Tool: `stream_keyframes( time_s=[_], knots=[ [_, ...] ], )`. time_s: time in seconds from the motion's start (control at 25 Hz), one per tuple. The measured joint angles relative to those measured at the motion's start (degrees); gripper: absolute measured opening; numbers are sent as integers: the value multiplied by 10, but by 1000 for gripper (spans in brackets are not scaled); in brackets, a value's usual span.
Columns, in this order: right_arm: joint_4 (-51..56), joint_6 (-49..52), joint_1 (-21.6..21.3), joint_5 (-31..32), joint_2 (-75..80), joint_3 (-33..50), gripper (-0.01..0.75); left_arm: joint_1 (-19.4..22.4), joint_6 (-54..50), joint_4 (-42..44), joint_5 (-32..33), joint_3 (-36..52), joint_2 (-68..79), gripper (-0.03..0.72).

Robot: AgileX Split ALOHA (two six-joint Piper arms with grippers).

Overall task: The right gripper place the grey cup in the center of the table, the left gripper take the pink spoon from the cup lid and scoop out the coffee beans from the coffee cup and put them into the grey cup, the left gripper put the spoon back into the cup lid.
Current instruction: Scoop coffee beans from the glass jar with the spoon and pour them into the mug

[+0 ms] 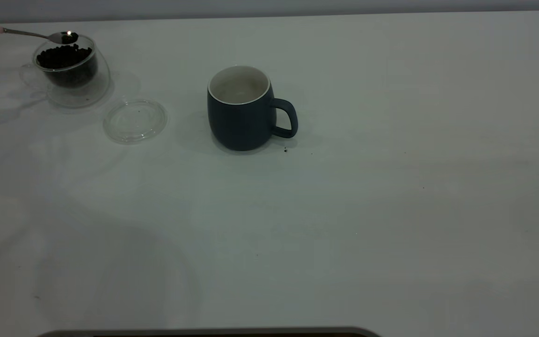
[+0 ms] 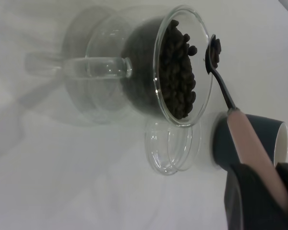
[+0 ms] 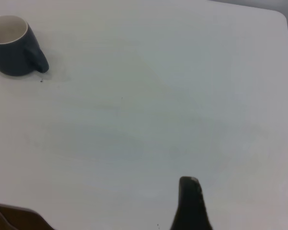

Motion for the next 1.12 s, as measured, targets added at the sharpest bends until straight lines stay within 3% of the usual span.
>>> stream_keyframes(
  time_s=[0.76,1.12],
  knots=[
    [0,0,0,0,0,0,588,-2,-9,-23,0,9,-15,135],
    [0,0,0,0,0,0,588,-44,-9,-41,0,9,-15,135]
  ],
)
